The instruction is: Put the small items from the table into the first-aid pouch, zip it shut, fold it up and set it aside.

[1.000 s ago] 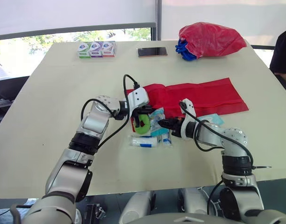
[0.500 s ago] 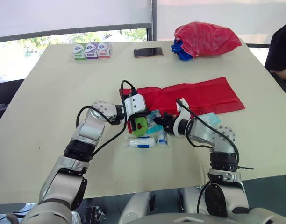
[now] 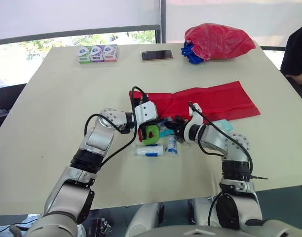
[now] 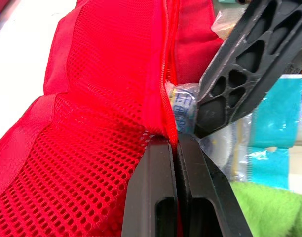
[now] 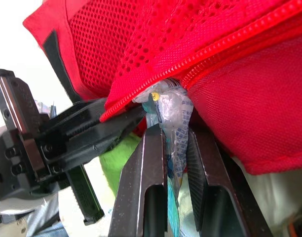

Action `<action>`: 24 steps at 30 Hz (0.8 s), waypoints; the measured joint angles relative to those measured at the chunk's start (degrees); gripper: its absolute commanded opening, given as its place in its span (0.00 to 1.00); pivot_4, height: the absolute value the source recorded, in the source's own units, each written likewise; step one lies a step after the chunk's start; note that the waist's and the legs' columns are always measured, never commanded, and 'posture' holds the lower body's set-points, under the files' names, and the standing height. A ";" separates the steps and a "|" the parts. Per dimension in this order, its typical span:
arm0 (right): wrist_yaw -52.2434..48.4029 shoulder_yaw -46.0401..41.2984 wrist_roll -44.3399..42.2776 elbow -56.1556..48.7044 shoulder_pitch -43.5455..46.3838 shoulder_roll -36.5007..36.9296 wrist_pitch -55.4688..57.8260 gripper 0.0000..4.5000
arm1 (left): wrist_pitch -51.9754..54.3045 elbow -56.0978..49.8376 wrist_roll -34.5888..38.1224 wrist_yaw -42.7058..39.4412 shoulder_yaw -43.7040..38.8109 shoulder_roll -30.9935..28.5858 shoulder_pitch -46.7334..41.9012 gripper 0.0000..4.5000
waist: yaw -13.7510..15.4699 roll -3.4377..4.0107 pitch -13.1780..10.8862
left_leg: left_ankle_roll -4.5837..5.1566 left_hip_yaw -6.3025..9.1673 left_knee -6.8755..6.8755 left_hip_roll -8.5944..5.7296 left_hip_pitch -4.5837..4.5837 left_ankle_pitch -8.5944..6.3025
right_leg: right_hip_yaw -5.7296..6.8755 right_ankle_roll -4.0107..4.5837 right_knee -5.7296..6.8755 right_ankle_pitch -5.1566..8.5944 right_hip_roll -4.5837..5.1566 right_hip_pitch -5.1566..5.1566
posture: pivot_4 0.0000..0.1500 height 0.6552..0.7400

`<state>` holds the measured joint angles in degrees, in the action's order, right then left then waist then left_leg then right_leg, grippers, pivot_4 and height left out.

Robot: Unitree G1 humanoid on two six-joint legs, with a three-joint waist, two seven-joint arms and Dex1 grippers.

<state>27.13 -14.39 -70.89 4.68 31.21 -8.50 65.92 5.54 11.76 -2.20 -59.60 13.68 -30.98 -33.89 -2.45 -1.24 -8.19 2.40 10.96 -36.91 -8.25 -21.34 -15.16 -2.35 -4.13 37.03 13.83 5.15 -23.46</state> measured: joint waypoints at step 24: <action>-4.75 7.21 0.29 3.92 0.13 -0.08 -18.67 0.01 | 1.30 1.00 4.70 -0.85 -2.08 0.96 -0.01 0.02 | -0.10 0.01 0.01 | 0.00 -0.01 0.00 0.00 0.00 0.00 | 0.00 0.00 0.01 0.00 -0.02 -0.02 | 1.00 1.00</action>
<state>22.38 -7.18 -70.60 8.60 31.34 -8.59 47.24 6.85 12.76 2.50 -60.46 11.60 -30.03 -33.91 -2.54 -1.22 -8.19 2.40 10.96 -36.91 -8.25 -21.33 -15.16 -2.35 -4.13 37.03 13.83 5.13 -23.49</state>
